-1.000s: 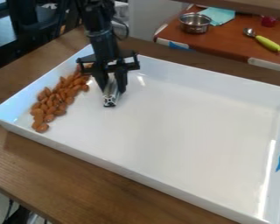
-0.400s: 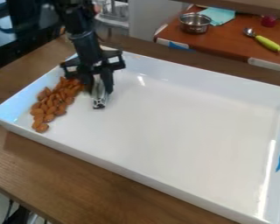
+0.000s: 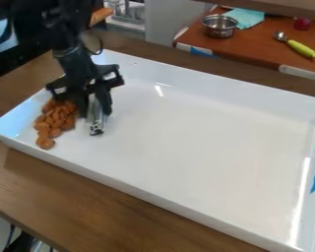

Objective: Sweep into pile

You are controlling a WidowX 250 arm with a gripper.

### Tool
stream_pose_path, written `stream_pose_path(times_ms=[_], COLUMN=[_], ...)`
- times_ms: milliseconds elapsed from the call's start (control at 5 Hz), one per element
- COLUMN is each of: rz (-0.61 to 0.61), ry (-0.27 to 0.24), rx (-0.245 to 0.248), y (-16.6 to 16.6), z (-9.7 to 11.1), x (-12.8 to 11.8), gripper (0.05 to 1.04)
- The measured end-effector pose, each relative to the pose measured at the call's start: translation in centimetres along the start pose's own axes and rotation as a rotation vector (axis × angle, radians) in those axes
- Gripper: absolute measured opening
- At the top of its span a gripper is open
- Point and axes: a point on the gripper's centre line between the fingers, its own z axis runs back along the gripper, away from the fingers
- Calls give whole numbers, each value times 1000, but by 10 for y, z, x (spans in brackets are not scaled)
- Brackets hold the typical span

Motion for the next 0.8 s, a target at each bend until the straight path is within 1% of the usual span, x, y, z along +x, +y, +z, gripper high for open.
stream_pose_path(times_ms=[200,400,600,800], rz=[9,50,109,130], ry=[-17,-25,12,52], rx=[19,73,144,235], y=[9,18,26,30], z=[3,5,7,7], x=[-13,-19,-26,-27], gripper=[381,381,381,381])
